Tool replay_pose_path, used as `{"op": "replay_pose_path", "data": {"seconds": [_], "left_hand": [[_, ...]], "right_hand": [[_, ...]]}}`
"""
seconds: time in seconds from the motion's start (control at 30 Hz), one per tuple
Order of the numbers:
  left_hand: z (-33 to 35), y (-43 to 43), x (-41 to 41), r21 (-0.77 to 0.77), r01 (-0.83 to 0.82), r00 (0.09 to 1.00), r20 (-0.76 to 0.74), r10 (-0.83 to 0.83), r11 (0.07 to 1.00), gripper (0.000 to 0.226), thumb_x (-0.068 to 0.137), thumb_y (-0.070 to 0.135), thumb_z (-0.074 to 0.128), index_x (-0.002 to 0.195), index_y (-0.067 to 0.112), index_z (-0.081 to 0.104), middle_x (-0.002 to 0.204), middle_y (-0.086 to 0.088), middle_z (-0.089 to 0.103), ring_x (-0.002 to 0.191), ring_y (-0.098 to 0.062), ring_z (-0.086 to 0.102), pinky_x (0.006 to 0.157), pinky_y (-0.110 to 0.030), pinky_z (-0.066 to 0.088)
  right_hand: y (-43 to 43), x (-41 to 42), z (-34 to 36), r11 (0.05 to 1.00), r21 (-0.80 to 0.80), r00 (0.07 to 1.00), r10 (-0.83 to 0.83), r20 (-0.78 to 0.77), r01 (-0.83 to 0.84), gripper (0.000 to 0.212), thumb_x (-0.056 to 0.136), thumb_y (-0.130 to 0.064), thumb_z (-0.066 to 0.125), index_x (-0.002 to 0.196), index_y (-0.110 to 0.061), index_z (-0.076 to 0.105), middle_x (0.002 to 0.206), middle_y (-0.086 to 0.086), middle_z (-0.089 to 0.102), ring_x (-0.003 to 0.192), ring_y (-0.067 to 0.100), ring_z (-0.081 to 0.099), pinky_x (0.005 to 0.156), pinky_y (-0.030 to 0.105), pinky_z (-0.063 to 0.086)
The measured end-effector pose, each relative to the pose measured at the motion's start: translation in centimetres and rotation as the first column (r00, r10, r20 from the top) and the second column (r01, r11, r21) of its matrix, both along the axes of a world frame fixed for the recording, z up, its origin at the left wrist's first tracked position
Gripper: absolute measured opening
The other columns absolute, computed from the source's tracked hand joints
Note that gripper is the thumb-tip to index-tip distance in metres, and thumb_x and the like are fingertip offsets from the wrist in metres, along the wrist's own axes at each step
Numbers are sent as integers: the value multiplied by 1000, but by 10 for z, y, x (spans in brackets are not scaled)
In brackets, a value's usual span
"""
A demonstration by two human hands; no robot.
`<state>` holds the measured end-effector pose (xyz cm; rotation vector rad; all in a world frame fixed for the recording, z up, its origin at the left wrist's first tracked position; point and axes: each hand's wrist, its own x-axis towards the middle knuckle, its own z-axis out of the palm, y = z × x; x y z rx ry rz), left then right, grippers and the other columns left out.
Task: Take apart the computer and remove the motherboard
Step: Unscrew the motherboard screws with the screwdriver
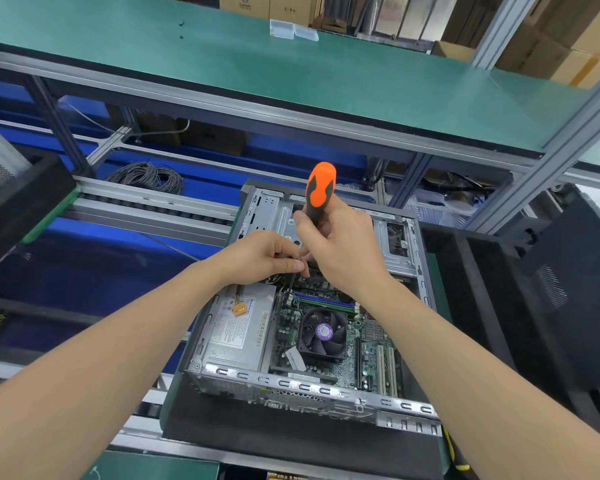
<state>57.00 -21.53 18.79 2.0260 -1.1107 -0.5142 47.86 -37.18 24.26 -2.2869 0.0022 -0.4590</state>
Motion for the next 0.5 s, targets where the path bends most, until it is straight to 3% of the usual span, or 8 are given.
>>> {"op": "replay_pose_path", "data": {"seconds": [0.2,0.3,0.5], "left_hand": [[-1,0,0,9,-5,1000,-11,5,1000,13,100,28,66,99,28,79,69,31,65,66,13,57,62,-7,38],[-4,-1,2,24,-29,999,-30,30,999,12,99,33,67,98,34,79,79,21,71,72,1,61,67,-18,43],[-4,0,3,36,-32,999,-41,33,999,15,100,36,65,101,34,79,90,15,75,83,0,65,82,-34,51]], "right_hand": [[-1,-1,1,999,36,1000,6,15,-7,17,97,-40,55,86,-29,50,64,5,69,56,19,69,62,43,57],[-2,-1,1,1000,17,1000,3,13,-3,17,97,-40,54,85,-29,50,63,5,69,57,19,69,63,42,57],[-1,1,1,1000,19,1000,1,10,-1,18,96,-40,55,83,-30,47,63,5,68,59,23,69,62,43,57]]}}
